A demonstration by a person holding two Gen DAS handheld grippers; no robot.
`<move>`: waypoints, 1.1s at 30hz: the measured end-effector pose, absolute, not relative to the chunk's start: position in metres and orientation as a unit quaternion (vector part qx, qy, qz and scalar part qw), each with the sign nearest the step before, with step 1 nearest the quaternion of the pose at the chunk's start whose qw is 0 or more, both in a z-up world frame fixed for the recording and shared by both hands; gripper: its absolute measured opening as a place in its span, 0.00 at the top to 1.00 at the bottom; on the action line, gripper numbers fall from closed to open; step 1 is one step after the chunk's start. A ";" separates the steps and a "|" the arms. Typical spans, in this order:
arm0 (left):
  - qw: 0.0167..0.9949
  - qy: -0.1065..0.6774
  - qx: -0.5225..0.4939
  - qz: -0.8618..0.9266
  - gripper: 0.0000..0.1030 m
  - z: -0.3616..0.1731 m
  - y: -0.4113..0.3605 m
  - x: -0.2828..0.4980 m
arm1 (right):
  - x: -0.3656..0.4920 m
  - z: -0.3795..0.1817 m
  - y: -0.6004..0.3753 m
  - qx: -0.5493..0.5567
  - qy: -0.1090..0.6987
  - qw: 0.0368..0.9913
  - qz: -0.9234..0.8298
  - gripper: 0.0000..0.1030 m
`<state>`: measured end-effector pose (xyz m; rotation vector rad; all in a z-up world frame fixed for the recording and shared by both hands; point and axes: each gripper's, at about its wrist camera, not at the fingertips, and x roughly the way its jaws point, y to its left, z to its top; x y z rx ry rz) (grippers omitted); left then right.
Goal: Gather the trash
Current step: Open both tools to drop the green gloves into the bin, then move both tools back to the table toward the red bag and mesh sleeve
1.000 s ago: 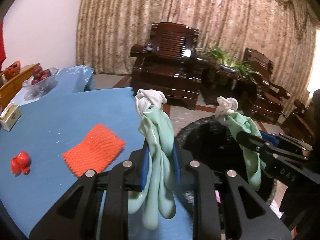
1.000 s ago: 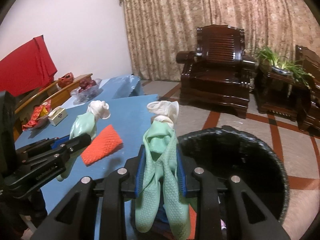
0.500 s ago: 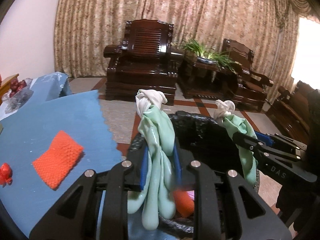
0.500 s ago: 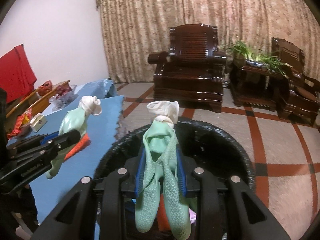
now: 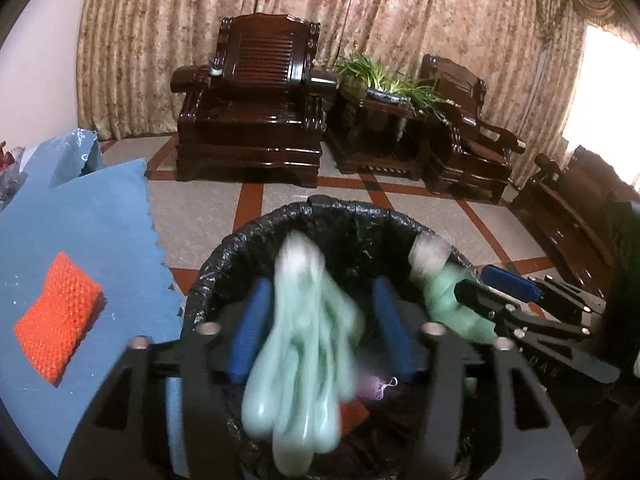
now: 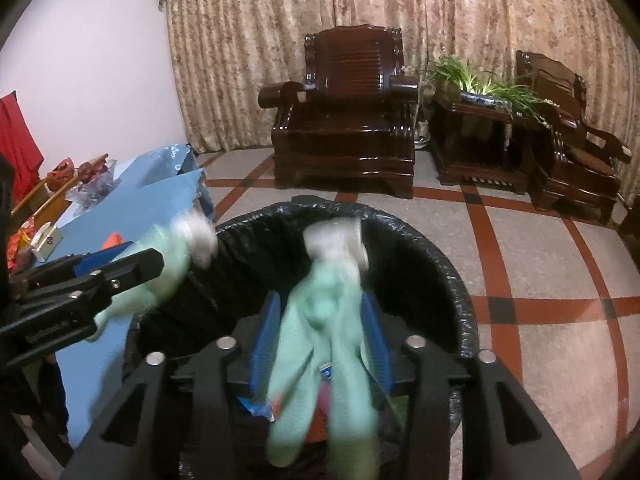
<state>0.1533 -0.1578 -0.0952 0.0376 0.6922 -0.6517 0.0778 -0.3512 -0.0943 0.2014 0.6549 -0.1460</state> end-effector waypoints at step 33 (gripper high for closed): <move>0.947 0.300 -0.021 -0.110 0.08 -0.062 0.034 0.139 | 0.109 -0.072 -0.234 0.060 0.303 0.951 0.027 0.06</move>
